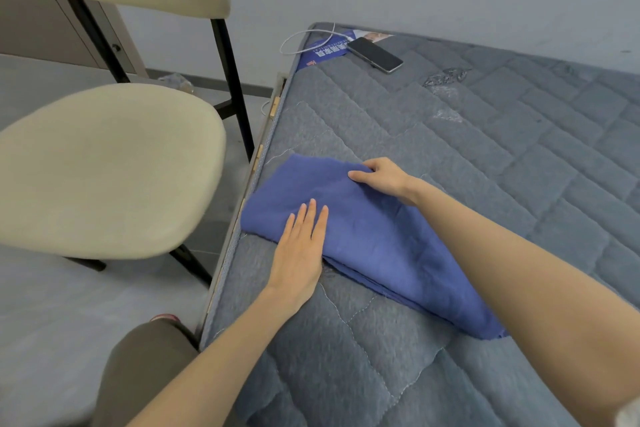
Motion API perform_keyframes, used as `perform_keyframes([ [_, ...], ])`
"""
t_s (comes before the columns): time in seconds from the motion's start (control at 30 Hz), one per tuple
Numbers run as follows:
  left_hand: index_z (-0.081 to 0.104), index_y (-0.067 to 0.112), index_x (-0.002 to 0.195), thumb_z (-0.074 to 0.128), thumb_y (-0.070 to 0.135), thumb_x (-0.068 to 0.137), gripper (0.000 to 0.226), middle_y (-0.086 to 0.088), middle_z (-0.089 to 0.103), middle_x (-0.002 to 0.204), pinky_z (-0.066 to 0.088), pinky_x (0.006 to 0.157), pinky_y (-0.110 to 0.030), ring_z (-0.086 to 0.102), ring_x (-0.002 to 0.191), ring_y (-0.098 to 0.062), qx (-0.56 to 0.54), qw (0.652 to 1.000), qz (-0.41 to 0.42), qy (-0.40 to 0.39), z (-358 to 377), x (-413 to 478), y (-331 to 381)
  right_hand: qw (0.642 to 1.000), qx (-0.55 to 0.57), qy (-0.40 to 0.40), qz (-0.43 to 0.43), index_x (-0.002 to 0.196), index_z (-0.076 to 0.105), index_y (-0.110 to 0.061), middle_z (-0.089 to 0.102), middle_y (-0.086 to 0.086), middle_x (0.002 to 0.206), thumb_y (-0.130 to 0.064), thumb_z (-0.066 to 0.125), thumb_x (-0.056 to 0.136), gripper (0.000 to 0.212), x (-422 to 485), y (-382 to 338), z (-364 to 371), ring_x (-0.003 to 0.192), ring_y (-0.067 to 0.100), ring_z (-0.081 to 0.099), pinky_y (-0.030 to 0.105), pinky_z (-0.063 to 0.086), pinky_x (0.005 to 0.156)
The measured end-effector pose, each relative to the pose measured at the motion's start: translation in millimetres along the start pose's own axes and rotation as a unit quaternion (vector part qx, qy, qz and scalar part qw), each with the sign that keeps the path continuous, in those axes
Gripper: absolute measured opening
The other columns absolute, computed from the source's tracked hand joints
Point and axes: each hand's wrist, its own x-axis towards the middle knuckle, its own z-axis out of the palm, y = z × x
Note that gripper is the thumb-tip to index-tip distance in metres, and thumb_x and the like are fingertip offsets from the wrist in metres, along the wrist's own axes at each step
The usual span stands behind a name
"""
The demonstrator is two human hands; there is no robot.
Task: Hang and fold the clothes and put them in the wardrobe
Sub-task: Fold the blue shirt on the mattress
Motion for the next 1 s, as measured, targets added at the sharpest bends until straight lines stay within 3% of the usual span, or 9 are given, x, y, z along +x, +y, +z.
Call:
perform_keyframes([
  [0.07, 0.001, 0.016, 0.151, 0.031, -0.002, 0.093, 0.068, -0.004, 0.002, 0.159, 0.001, 0.117, -0.027, 0.004, 0.147, -0.02, -0.082, 0.996, -0.004, 0.017, -16.0, 3.8, -0.7, 0.999, 0.046, 0.02, -0.012, 0.091, 0.063, -0.004, 0.064, 0.005, 0.089, -0.033, 0.06, 0.091, 0.03, -5.2, -5.1, -8.7, 0.074, 0.016, 0.058, 0.026, 0.048, 0.067],
  [0.17, 0.032, 0.025, 0.146, 0.033, -0.001, 0.092, 0.06, 0.002, 0.042, 0.147, 0.032, 0.106, -0.029, 0.039, 0.134, -0.02, -0.26, 0.961, -0.065, 0.064, -51.2, 22.4, -2.8, 0.989, 0.12, 0.08, -0.039, 0.083, 0.063, -0.014, 0.062, -0.003, 0.08, -0.033, 0.061, 0.091, 0.02, -12.8, -19.7, -26.6, 0.066, 0.008, 0.056, 0.016, 0.045, 0.056],
  [0.27, 0.057, 0.017, 0.128, 0.034, -0.01, 0.085, 0.055, 0.003, 0.063, 0.121, 0.043, 0.091, -0.025, 0.057, 0.115, -0.021, -0.396, 0.91, -0.067, 0.103, -93.1, 53.0, -6.0, 0.968, 0.188, 0.149, -0.072, 0.088, 0.066, -0.005, 0.055, 0.002, 0.078, -0.03, 0.063, 0.09, 0.025, -21.5, -40.5, -52.1, 0.069, 0.011, 0.047, 0.027, 0.038, 0.064],
  [0.37, 0.064, 0.008, 0.116, 0.035, -0.014, 0.082, 0.049, 0.002, 0.065, 0.103, 0.04, 0.071, -0.014, 0.059, 0.098, -0.016, -0.412, 0.901, -0.04, 0.128, -136.6, 85.6, -9.3, 0.95, 0.23, 0.191, -0.087, 0.084, 0.068, -0.011, 0.056, -0.001, 0.078, -0.029, 0.065, 0.089, 0.019, -30.9, -64.2, -81.2, 0.072, 0.01, 0.046, 0.027, 0.036, 0.065],
  [0.57, 0.064, 0.009, 0.109, 0.034, -0.015, 0.081, 0.048, 0.001, 0.065, 0.102, 0.04, 0.071, -0.005, 0.055, 0.095, -0.012, -0.413, 0.894, 0.014, 0.174, -222.2, 140.8, -2.9, 0.921, 0.282, 0.226, -0.145, 0.092, 0.072, -0.021, 0.068, -0.016, 0.081, -0.03, 0.063, 0.09, 0.012, -52.5, -107.4, -141.1, 0.074, 0.001, 0.059, 0.015, 0.045, 0.063],
  [0.77, 0.061, 0.013, 0.105, 0.031, -0.013, 0.085, 0.045, 0.002, 0.063, 0.099, 0.042, 0.077, -0.013, 0.055, 0.096, -0.013, -0.43, 0.879, 0.059, 0.2, -273.9, 153.2, 12.5, 0.903, 0.292, 0.26, -0.177, 0.097, 0.066, -0.026, 0.065, -0.018, 0.09, -0.029, 0.061, 0.092, 0.008, -82.7, -126.6, -171.0, 0.089, 0.003, 0.055, 0.023, 0.04, 0.076],
  [0.87, 0.061, 0.013, 0.105, 0.032, -0.013, 0.086, 0.044, -0.004, 0.063, 0.105, 0.043, 0.09, -0.031, 0.055, 0.103, -0.021, -0.42, 0.886, 0.079, 0.181, -268.6, 134.0, 15.6, 0.9, 0.3, 0.267, -0.171, 0.102, 0.068, -0.018, 0.068, -0.007, 0.1, -0.021, 0.064, 0.089, 0.014, -100.3, -113.7, -161.0, 0.095, 0.006, 0.058, 0.023, 0.041, 0.085],
  [0.93, 0.062, 0.007, 0.108, 0.03, -0.018, 0.083, 0.048, -0.009, 0.063, 0.111, 0.041, 0.095, -0.034, 0.055, 0.107, -0.023, -0.411, 0.893, 0.073, 0.167, -254.1, 114.2, 13.1, 0.906, 0.295, 0.261, -0.154, 0.1, 0.07, -0.013, 0.069, -0.002, 0.097, -0.016, 0.067, 0.085, 0.015, -113.7, -96.5, -144.5, 0.088, 0.006, 0.059, 0.02, 0.042, 0.079],
  [1.0, 0.061, 0.003, 0.108, 0.029, -0.021, 0.078, 0.051, -0.011, 0.064, 0.108, 0.041, 0.093, -0.031, 0.055, 0.105, -0.023, -0.399, 0.903, 0.074, 0.142, -233.1, 91.2, 10.4, 0.919, 0.278, 0.251, -0.122, 0.084, 0.07, -0.016, 0.066, -0.012, 0.074, -0.013, 0.067, 0.084, 0.004, -127.0, -74.6, -123.4, 0.065, -0.004, 0.053, 0.011, 0.038, 0.061],
])
